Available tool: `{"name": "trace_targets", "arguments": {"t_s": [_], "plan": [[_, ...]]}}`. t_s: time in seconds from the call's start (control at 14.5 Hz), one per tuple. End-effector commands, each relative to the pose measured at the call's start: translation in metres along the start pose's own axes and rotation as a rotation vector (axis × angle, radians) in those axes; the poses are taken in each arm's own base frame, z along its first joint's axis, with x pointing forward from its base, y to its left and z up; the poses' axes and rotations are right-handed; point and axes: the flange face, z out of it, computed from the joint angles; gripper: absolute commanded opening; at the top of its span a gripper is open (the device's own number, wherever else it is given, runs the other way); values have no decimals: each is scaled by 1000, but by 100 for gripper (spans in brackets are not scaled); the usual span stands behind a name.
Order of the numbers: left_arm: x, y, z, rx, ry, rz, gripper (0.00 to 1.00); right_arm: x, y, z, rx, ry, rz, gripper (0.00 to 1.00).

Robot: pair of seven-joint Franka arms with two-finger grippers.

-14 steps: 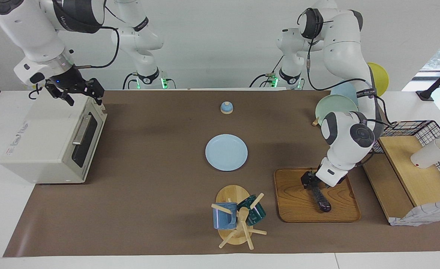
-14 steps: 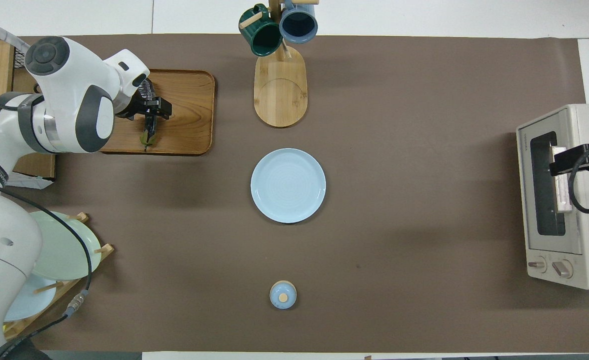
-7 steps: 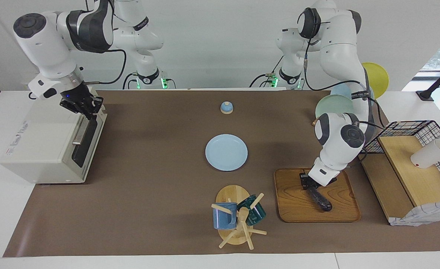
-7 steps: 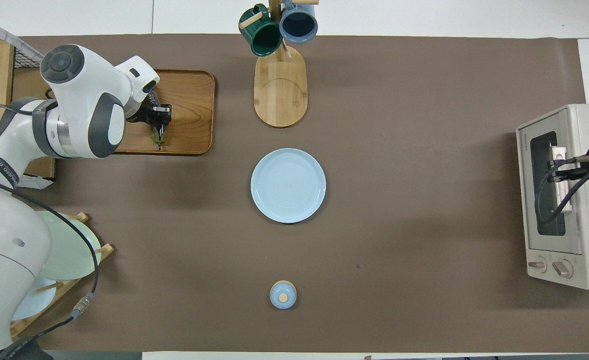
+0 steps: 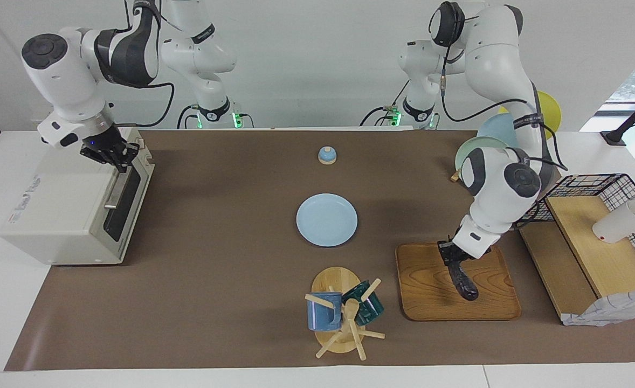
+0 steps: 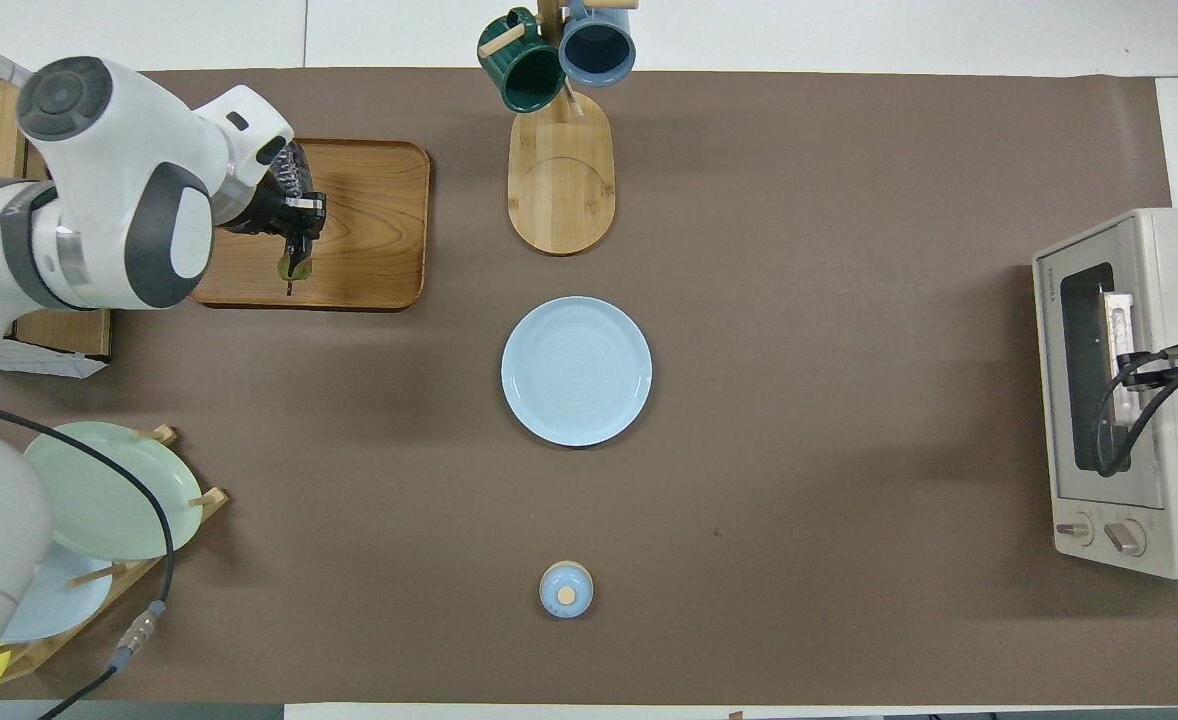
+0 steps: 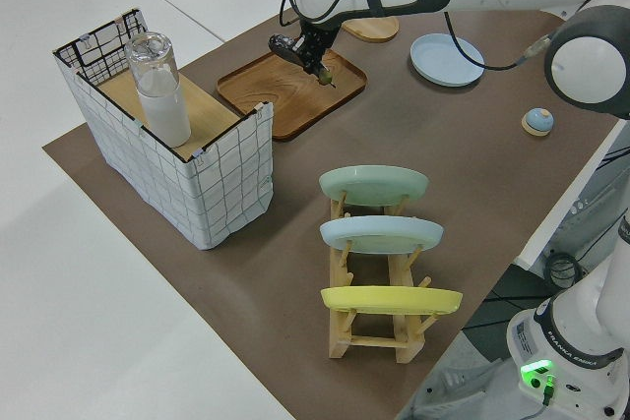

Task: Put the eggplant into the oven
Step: 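Reach the left gripper to the purple eggplant on the tray and grasp it, then carry the eggplant to the blue plate while the right gripper opens the oven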

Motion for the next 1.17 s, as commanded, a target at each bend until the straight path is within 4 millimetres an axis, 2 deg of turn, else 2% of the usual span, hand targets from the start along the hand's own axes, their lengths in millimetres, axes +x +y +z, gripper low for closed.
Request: {"name": "trace_targets", "arguments": {"t_s": [0.0,0.14,0.21,0.28,0.34,0.41,0.55,0.69,0.83,0.9,1.03,1.1], "plan": [[-46,46,-68,-33,-54,-66,0,-9,16,21,-4,-4,-35,0],[-79,101,-89,-25,-89,-93,0,-7,15,30,0,-20,-31,0],[-91,127,-90,-25,-100,-96,0,-3,11,34,-2,-15,-37,0],[-110,161,-80,-33,-114,-91,0,-2,6,41,-1,-9,-43,0],[-131,187,-70,-46,-93,-80,0,5,-7,46,-5,8,-56,0],[-151,211,-53,-57,-71,-61,0,14,-27,52,-6,22,-60,0],[-179,250,-19,-61,-58,-17,0,26,-55,69,1,26,-26,0],[-192,271,18,-60,-58,4,0,40,-75,91,1,49,-35,0],[-196,286,65,-43,-71,9,0,44,-83,118,6,94,-44,0],[-198,291,79,-41,-71,15,0,46,-87,130,24,105,-37,0],[-194,291,84,-42,-68,13,0,52,-96,153,53,88,-27,0],[-194,291,84,-44,-65,12,0,55,-102,155,63,96,-27,0]]}}
